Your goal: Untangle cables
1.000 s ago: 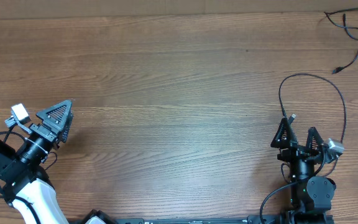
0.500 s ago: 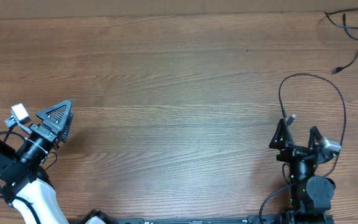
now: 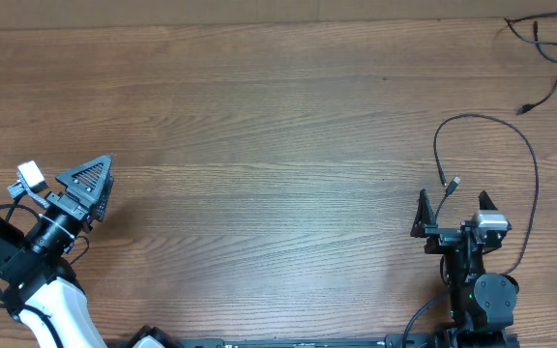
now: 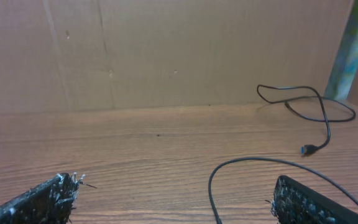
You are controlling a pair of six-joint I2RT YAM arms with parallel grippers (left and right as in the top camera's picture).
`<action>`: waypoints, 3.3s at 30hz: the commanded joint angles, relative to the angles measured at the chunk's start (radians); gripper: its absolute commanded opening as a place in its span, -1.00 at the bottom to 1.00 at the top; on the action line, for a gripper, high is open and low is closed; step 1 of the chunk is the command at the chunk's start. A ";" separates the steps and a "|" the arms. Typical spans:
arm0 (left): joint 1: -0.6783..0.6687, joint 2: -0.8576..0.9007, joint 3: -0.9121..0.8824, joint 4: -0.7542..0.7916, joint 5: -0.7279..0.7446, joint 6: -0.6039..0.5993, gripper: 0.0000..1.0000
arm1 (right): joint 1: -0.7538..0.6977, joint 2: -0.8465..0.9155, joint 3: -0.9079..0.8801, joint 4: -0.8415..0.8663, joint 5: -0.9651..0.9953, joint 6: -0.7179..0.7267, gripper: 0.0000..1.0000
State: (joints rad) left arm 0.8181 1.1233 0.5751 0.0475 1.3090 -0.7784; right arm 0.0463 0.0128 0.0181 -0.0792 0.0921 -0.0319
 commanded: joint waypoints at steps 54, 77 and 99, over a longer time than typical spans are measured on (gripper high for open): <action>-0.711 -1.046 0.006 -0.522 -0.827 0.482 0.99 | 0.003 -0.010 -0.010 0.003 -0.006 -0.019 1.00; -0.708 -1.120 -0.408 -0.141 -0.941 0.681 0.99 | 0.003 -0.010 -0.010 0.003 -0.006 -0.018 1.00; -0.793 -1.121 -0.570 -0.126 -1.283 0.734 0.99 | 0.003 -0.010 -0.010 0.003 -0.006 -0.019 1.00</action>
State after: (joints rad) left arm 0.0322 0.0128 0.0090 -0.0742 0.0559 -0.0769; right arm 0.0463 0.0128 0.0181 -0.0795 0.0856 -0.0460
